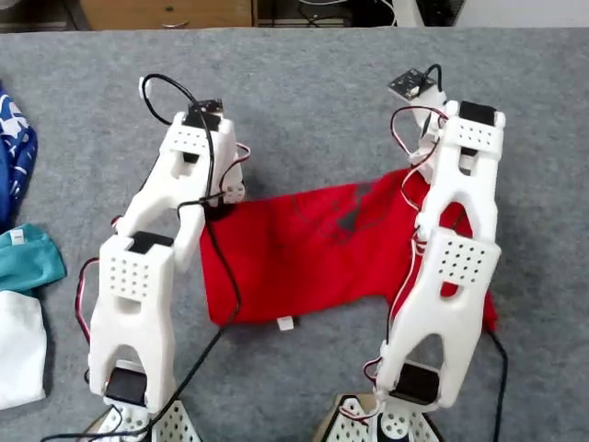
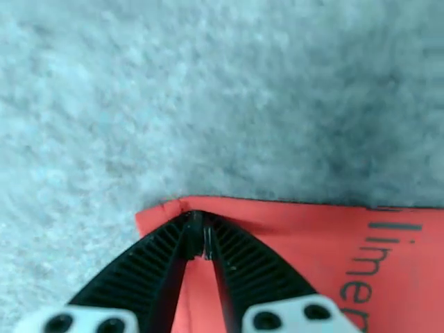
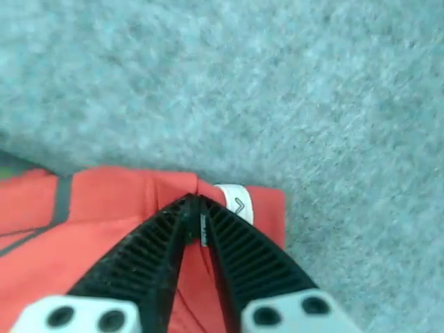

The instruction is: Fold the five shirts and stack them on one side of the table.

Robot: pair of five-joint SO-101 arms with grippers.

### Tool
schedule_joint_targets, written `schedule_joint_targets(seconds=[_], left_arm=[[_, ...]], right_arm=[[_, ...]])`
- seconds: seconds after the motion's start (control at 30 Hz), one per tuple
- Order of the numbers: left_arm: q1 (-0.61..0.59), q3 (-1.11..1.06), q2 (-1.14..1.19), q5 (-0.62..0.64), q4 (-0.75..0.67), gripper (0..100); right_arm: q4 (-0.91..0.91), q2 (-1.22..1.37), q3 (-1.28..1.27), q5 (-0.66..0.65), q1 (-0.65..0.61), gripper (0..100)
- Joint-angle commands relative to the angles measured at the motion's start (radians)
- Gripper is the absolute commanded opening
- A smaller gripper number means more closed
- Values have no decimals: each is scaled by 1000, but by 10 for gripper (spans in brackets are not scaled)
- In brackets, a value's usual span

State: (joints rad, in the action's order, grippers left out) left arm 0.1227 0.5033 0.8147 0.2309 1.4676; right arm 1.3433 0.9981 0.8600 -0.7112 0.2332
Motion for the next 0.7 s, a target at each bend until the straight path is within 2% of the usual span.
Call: schedule_joint_targets(seconds=[0.0,0.23,0.53,0.67], left_arm=[[-77,118,53,-8,23,19],[-107,267,116,-11,117,19],[-77,493,120,-11,269,19],[-66,571,120,-9,292,19]], right_arm=[[46,54,171,3,39,5],[175,174,427,2,48,5],[402,222,785,-40,33,5],[437,173,799,-40,7,5]])
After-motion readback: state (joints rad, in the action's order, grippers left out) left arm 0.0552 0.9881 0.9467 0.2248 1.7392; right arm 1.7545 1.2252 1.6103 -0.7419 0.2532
